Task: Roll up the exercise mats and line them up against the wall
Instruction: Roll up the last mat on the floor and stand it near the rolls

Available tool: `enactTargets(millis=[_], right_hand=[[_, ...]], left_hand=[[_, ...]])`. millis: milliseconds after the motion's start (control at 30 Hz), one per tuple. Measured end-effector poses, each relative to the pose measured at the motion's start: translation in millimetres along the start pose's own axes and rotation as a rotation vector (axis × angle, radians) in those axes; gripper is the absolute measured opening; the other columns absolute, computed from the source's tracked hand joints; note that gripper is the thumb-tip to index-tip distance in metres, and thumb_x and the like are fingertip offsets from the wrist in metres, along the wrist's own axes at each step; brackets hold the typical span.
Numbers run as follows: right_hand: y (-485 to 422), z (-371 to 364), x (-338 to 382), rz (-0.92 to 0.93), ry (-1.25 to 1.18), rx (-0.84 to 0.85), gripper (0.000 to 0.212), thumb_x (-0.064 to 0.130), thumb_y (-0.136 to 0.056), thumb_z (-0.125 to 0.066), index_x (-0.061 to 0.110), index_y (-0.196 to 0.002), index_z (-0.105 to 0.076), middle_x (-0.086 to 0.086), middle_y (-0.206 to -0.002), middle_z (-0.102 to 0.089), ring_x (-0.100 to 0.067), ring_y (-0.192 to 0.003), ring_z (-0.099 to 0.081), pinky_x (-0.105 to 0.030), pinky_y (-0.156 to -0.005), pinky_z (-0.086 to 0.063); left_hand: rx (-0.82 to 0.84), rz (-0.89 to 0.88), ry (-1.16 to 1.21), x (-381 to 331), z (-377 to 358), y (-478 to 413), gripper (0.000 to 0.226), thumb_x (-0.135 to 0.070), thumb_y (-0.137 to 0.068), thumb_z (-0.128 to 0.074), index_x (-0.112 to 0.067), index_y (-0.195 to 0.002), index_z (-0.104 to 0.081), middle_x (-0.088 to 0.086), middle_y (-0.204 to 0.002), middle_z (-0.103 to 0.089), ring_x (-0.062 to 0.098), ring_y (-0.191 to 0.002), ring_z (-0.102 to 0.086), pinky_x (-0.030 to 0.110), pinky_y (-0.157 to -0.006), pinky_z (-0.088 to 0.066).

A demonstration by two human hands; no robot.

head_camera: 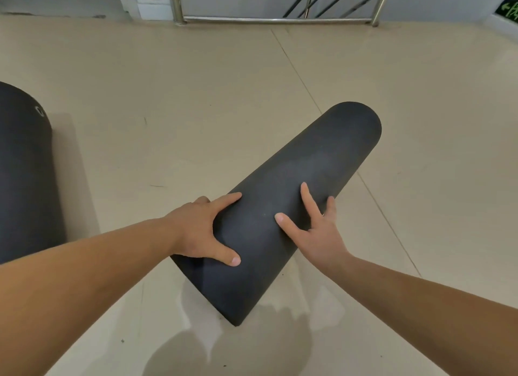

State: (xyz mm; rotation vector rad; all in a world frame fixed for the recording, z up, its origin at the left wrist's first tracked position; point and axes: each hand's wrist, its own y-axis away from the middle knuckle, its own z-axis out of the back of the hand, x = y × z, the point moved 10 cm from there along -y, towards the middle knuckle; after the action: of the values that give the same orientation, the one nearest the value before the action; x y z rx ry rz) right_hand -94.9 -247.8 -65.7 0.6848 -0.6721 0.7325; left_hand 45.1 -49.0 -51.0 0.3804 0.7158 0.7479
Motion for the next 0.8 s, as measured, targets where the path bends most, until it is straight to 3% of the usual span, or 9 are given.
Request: enactTargets(millis=[133, 267, 367, 467, 633, 800], right_hand=[[0.7, -19.2, 6.6, 0.034, -0.090, 0.030, 0.088, 0.080, -0.079, -0.066, 0.082, -0.140, -0.003, 0.018, -0.165, 0.030, -0.023, -0.160, -0.007, -0.043, -0.127, -0.028], [-7.1, -15.7, 18.6, 0.097, -0.118, 0.117, 0.088, 0.071, -0.080, -0.074, 0.075, -0.147, -0.017, 0.017, -0.167, 0.025, -0.016, -0.160, -0.005, -0.036, -0.127, -0.026], [-11.1, -24.1, 42.1, 0.177, -0.036, 0.254, 0.085, 0.064, -0.083, -0.076, 0.072, -0.149, -0.022, 0.011, -0.171, 0.021, -0.012, -0.160, -0.001, -0.023, -0.117, -0.018], [-14.3, -54.4, 74.9, 0.296, 0.045, 0.368, 0.080, 0.064, -0.086, -0.072, 0.069, -0.150, -0.024, 0.012, -0.171, 0.019, -0.012, -0.160, 0.001, -0.021, -0.117, -0.014], [-21.6, -99.1, 116.2, 0.376, 0.074, 0.373, 0.078, 0.066, -0.087, -0.069, 0.060, -0.154, -0.030, 0.016, -0.172, 0.005, -0.011, -0.159, -0.009, -0.023, -0.119, -0.016], [-22.8, -123.2, 111.9, 0.283, 0.000, 0.412, 0.091, 0.075, -0.078, -0.073, 0.067, -0.152, -0.021, 0.019, -0.167, -0.019, -0.008, -0.153, -0.027, -0.033, -0.124, -0.026]], left_hand=[[0.013, 0.030, 0.101, 4.7, -0.2, 0.5, 0.138, -0.076, -0.048, -0.087, -0.066, -0.155, 0.001, -0.012, -0.142, -0.045, 0.019, -0.131, -0.052, 0.040, -0.111, -0.046], [-0.015, 0.040, 0.263, 3.3, -8.7, 19.4, 0.135, -0.071, -0.052, -0.089, -0.061, -0.157, -0.004, -0.024, -0.145, -0.051, 0.011, -0.128, -0.057, 0.037, -0.111, -0.047], [-0.135, 0.107, 0.498, 14.8, -31.7, 49.6, 0.131, -0.060, -0.057, -0.094, -0.061, -0.157, -0.009, -0.028, -0.132, -0.056, 0.003, -0.116, -0.064, 0.029, -0.101, -0.052], [-0.304, 0.197, 0.708, 36.1, -55.0, 79.9, 0.136, -0.061, -0.050, -0.097, -0.062, -0.156, -0.013, -0.028, -0.134, -0.057, 0.004, -0.117, -0.065, 0.033, -0.102, -0.055], [-0.363, 0.275, 0.996, 73.5, -48.9, 92.7, 0.133, -0.040, -0.054, -0.105, -0.061, -0.155, -0.022, -0.015, -0.126, -0.070, 0.008, -0.104, -0.075, 0.035, -0.094, -0.061], [-0.350, 0.249, 0.998, 104.3, -11.6, 83.3, 0.117, -0.031, -0.064, -0.102, -0.055, -0.154, -0.031, -0.015, -0.120, -0.075, 0.009, -0.099, -0.077, 0.031, -0.089, -0.060]])
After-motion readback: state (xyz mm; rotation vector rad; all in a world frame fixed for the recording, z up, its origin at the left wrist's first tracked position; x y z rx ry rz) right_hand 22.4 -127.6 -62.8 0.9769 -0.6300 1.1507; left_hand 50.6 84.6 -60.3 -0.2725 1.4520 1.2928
